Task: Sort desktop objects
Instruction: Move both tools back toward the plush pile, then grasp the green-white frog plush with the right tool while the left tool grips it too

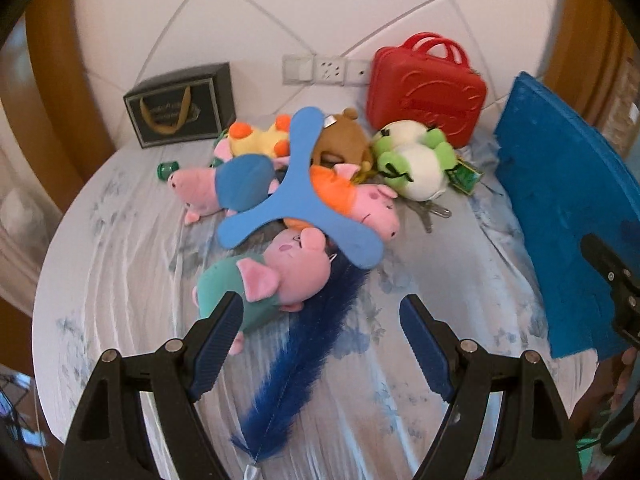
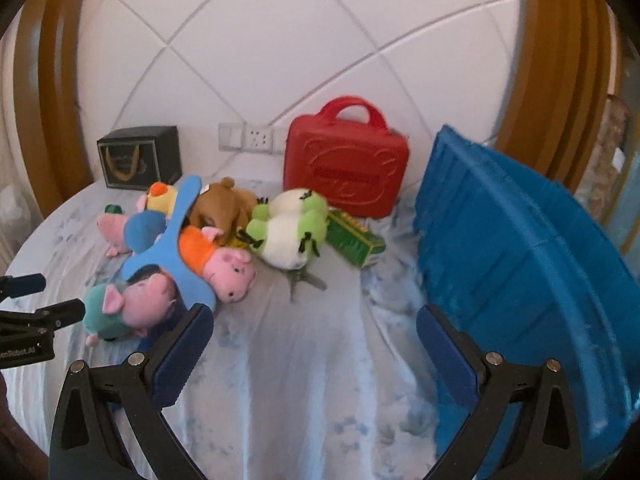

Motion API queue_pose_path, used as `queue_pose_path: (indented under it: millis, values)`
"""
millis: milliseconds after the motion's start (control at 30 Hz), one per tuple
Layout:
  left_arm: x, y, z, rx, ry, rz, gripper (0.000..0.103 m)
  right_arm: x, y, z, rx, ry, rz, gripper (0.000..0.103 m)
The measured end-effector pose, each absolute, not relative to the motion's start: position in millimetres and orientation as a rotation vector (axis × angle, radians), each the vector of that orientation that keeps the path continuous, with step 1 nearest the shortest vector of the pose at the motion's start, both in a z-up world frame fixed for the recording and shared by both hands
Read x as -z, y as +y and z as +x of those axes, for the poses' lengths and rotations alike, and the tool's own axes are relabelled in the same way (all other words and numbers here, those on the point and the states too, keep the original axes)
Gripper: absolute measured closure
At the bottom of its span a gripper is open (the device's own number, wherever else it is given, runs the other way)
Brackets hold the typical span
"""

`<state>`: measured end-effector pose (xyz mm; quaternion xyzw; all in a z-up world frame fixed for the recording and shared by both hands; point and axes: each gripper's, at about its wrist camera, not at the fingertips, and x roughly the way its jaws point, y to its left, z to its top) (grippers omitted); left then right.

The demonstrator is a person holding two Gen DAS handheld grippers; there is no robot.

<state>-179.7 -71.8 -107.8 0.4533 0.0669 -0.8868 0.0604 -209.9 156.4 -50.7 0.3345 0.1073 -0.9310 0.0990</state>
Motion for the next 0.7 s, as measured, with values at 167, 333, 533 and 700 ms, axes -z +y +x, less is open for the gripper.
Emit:
queue_pose_path:
  millis: [167,333,533,700]
  values:
    - [109,-59,-215,2.702,0.221,1.415,0.023,62,163,-244,2.724,0.282,1.064,0.0]
    - [116,-39,-252,2.739,0.194,1.43,0.023,72,177,-281,2.712,0.278,1.118,0.0]
    - [135,-40,-300,2.716,0.269,1.487,0.023,98,184,-330,2.647,0.213,1.222,0.0]
    - [151,-36,-353,2.697,0.248,1.507,0.023,118,174,-376,2.586,0.156,1.259,0.0]
